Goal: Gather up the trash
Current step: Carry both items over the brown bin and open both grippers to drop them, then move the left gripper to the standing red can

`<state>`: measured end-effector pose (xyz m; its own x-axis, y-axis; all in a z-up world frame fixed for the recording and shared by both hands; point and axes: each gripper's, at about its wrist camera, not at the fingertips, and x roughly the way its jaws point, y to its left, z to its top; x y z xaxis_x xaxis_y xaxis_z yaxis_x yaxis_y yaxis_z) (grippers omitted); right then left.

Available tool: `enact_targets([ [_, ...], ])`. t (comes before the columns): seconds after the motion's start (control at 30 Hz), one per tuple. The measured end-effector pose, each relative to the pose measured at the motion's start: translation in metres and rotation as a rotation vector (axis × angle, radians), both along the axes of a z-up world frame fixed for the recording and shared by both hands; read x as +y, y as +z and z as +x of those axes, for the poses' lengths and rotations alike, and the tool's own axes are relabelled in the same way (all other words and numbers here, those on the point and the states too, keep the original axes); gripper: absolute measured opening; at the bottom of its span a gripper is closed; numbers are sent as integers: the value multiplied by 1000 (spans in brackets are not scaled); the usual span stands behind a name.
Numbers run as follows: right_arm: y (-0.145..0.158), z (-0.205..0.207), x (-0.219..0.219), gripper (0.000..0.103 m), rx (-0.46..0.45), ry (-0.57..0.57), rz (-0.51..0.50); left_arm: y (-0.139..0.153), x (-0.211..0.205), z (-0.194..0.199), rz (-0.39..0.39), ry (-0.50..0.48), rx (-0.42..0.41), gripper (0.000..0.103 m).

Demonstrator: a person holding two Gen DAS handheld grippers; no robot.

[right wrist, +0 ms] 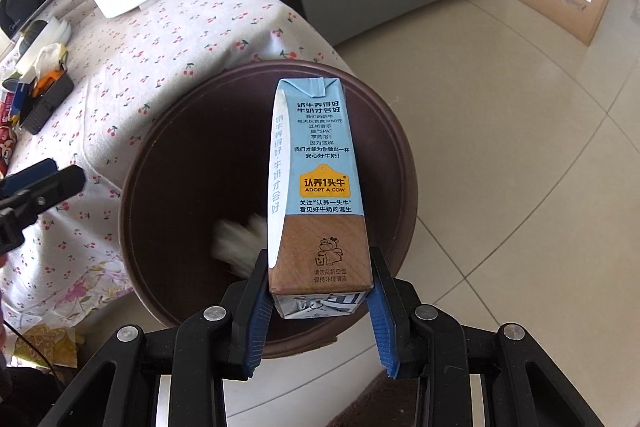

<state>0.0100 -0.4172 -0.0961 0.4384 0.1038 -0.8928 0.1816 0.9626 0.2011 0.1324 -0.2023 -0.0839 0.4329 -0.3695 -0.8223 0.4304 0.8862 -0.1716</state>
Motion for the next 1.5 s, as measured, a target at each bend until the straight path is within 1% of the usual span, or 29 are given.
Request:
enact_targets([
  [0.1, -1, 4, 3, 39, 8, 12, 2, 3, 15, 0, 8, 23, 2, 83],
  [0.33, -7, 18, 11, 39, 31, 26, -34, 16, 54, -2, 25, 66, -13, 83],
  [0.5, -10, 28, 13, 41, 47, 3, -52, 24, 84, -1, 38, 119, -20, 88],
  [0.53, -9, 30, 14, 43, 49, -5, -52, 25, 90, -1, 46, 134, -17, 88],
  [0.57, -8, 31, 14, 53, 49, -13, -54, 27, 96, 0, 50, 147, -17, 89],
  [0.6, -6, 32, 15, 60, 43, -23, -56, 28, 102, 0, 53, 157, -20, 90],
  [0.63, -4, 33, 16, 71, 34, -31, -58, 29, 107, 0, 56, 166, -24, 91],
  [0.67, -1, 34, 18, 76, 23, -37, -59, 30, 113, -1, 60, 176, -26, 92],
  [0.73, 4, 37, 23, 77, 11, -34, -61, 33, 126, -1, 62, 198, -30, 93],
  [0.8, 8, 41, 30, 84, 2, -24, -64, 35, 138, -1, 59, 219, -30, 94],
  [0.87, 13, 45, 40, 88, -8, -9, -71, 36, 150, -1, 57, 241, -30, 95],
  [1.1, 27, 57, 74, 97, -37, 49, -92, 40, 185, 0, 69, 300, -30, 96],
  [1.5, 45, 80, 139, 99, -77, 142, -97, 45, 237, 2, 76, 389, -24, 96],
])
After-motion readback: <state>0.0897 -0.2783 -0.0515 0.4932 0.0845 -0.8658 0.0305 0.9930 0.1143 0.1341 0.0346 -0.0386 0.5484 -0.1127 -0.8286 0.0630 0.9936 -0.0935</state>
